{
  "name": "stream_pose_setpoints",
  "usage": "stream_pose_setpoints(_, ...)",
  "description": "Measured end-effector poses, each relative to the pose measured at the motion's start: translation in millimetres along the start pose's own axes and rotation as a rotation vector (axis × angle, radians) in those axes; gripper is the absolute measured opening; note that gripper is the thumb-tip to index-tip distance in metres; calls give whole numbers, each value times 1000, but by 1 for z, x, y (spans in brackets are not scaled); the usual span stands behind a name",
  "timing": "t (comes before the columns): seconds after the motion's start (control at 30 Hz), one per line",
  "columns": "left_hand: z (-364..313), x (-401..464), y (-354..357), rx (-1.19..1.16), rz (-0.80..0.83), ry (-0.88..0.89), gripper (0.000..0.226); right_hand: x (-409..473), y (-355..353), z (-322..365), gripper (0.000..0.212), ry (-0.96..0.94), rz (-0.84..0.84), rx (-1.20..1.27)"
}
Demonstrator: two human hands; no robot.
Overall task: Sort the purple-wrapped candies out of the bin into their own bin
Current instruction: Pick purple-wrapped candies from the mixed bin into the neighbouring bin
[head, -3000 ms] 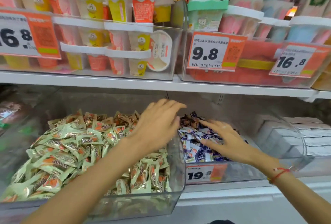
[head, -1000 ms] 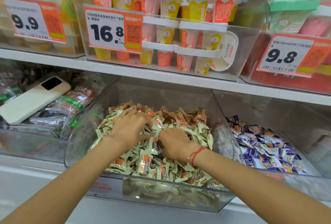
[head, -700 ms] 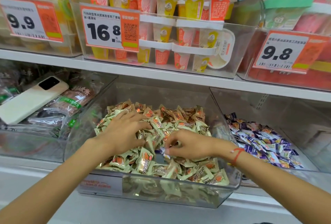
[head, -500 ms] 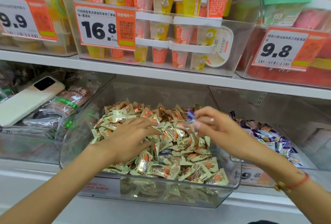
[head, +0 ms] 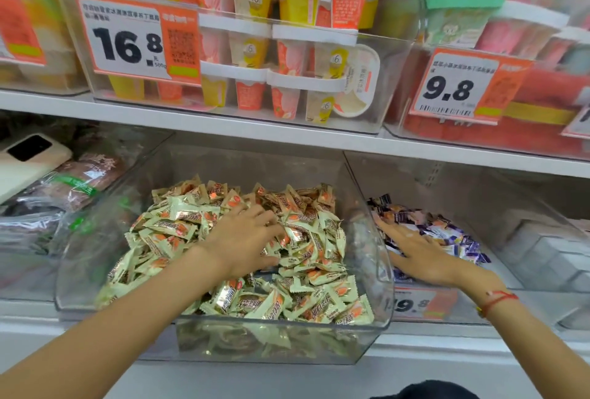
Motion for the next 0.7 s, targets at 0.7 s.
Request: stream_pose_setpoints(0.7, 45, -53, -19, 25, -145, -122, 30, -1, 12, 232, 46, -373, -179, -502)
Point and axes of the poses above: each hand's wrist, its own x-axis towards the middle knuckle, its own y-axis out of the palm, z = x × y, the point moved 10 cm from there along x, towards the middle knuckle, and after that the axes turned 9 degrees about y, right-handed, at the moved point
